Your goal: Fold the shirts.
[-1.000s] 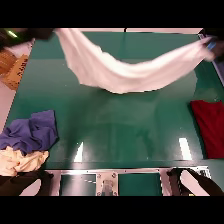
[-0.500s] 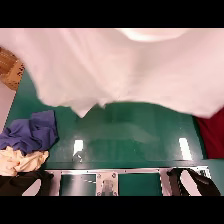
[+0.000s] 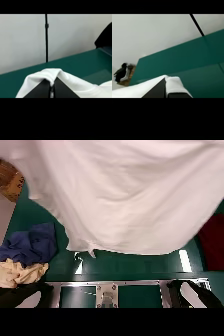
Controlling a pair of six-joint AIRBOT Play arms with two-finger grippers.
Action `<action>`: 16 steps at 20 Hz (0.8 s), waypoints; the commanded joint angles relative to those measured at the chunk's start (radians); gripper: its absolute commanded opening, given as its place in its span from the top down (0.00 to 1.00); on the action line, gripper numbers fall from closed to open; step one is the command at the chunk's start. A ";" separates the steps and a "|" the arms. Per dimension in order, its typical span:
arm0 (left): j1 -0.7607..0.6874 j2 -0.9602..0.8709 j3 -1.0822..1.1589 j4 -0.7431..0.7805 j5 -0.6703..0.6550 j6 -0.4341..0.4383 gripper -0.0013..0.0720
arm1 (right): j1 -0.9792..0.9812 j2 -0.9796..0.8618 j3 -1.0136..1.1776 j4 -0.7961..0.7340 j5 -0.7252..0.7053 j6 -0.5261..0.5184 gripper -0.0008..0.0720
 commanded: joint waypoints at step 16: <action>-0.073 -0.755 0.074 -0.190 -0.094 -0.028 0.23 | -0.059 -0.751 -0.108 0.059 -0.067 -0.248 0.52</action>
